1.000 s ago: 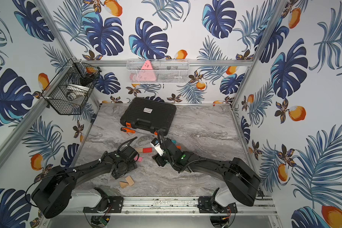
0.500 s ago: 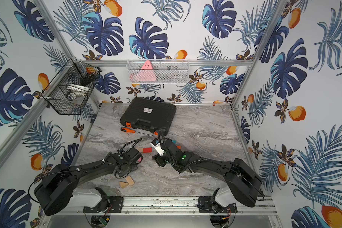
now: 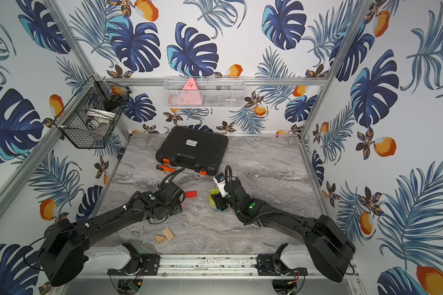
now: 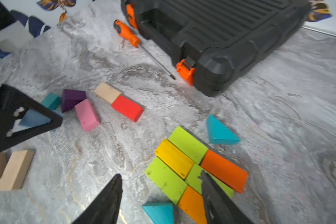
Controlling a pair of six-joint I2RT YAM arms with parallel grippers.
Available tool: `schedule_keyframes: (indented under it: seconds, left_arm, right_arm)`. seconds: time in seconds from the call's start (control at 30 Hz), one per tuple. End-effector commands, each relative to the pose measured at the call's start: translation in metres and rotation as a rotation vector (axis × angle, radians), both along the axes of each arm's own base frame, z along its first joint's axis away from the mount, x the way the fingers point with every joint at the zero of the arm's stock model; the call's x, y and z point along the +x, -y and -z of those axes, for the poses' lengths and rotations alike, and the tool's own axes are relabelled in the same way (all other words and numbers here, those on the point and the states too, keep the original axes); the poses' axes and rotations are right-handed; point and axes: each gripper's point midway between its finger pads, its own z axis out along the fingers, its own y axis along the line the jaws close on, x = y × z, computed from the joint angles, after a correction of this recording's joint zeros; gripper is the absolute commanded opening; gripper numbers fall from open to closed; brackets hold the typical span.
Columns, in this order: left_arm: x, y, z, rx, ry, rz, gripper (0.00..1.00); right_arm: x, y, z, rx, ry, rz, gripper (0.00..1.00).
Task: Assemble a piece of candy with building blocks
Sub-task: Pick up the building block from the center of the board, then place the building block at the center of the board.
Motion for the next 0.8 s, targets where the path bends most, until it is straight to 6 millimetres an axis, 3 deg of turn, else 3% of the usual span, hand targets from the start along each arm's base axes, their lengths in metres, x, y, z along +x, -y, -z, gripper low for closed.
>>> schedule_keyframes:
  seconds: [0.0, 0.13, 0.27, 0.47, 0.77]
  left_arm:
    - [0.009, 0.019, -0.003, 0.015, -0.002, 0.180, 0.48]
    - [0.023, 0.045, -0.001, 0.030, -0.009, 0.324, 0.48]
    - [0.031, 0.063, 0.019, 0.043, -0.051, 0.441, 0.47]
    - [0.037, 0.071, 0.042, 0.062, -0.096, 0.477, 0.45]
    - [0.045, 0.072, 0.048, 0.097, -0.108, 0.488, 0.47]
  right_arm:
    - [0.016, 0.015, -0.021, 0.120, 0.043, 0.108, 0.66]
    - [0.024, 0.032, -0.019, 0.111, 0.050, 0.177, 0.66]
    - [0.025, 0.034, -0.016, 0.118, 0.038, 0.182, 0.66]
    - [0.024, 0.031, -0.011, 0.118, 0.012, 0.163, 0.66]
    - [0.025, 0.029, -0.009, 0.117, 0.001, 0.153, 0.66]
